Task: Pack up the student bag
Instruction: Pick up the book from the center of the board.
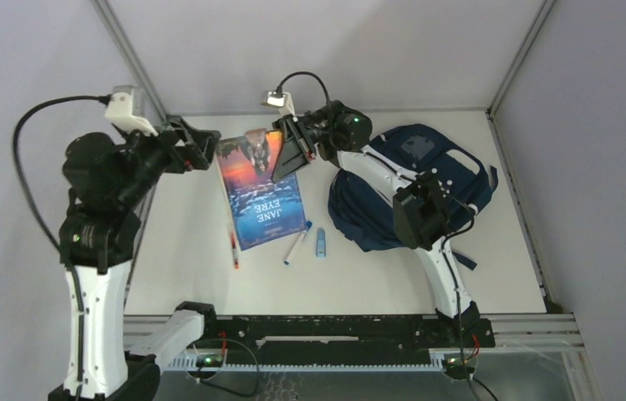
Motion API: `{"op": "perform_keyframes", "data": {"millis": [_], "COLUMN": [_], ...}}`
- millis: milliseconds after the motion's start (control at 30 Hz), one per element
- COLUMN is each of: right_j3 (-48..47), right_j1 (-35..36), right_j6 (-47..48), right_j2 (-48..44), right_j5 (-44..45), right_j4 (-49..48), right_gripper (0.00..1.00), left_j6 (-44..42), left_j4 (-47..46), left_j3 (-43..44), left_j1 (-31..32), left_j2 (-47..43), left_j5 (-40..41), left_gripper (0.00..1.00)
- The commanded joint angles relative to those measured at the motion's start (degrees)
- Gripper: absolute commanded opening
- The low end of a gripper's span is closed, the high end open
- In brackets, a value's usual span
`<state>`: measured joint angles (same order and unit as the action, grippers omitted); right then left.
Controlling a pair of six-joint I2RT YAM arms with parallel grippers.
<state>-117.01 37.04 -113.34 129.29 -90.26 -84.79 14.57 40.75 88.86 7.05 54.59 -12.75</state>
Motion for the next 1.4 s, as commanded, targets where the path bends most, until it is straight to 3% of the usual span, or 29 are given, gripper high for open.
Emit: {"op": "perform_keyframes", "data": {"millis": [0,233,433,633,967,1133,1233,1300,1367], "right_j3": [-4.3,-6.2,-10.4,-8.7,-7.7,4.7,15.1,17.3,17.6], "right_j1": [-1.7,-3.2,-2.1,-1.1,-4.3,-7.3,-8.3,-8.5,-8.5], "right_j6": [-10.0,-9.4,0.0,6.7,9.4,29.5,47.6,59.0,61.1], "right_j2": [1.9,-1.4,-7.9,-12.0,-13.0,-23.0,-32.1,-36.6,-37.4], "right_j5": [-7.5,-3.9,0.1,-1.4,3.5,15.7,25.3,29.9,29.4], "right_j4": [-2.4,-2.7,2.0,2.5,5.0,21.1,38.7,49.0,52.5], "right_gripper": [0.0,0.0,0.0,0.0,0.0,0.0,0.0,0.0,0.0], "left_j6": [2.5,4.4,5.3,6.5,7.6,8.3,8.5,8.5,8.0], "left_j4": [2.4,1.1,0.3,0.4,0.6,0.4,0.4,0.3,0.4], "left_j3": [5.0,3.0,2.1,1.4,0.2,0.2,-0.1,-0.4,-0.6], "left_j1": [-0.1,0.0,0.0,0.0,0.1,0.0,0.0,0.0,0.0], "left_j2": [-0.6,-3.1,-2.9,-2.5,-2.8,-2.1,-2.0,-2.0,-2.0], "left_j5": [6.9,9.6,9.4,9.7,10.7,10.1,9.6,9.4,9.3], "left_gripper": [1.0,1.0,1.0,1.0,1.0,1.0,1.0,1.0,1.0]}}
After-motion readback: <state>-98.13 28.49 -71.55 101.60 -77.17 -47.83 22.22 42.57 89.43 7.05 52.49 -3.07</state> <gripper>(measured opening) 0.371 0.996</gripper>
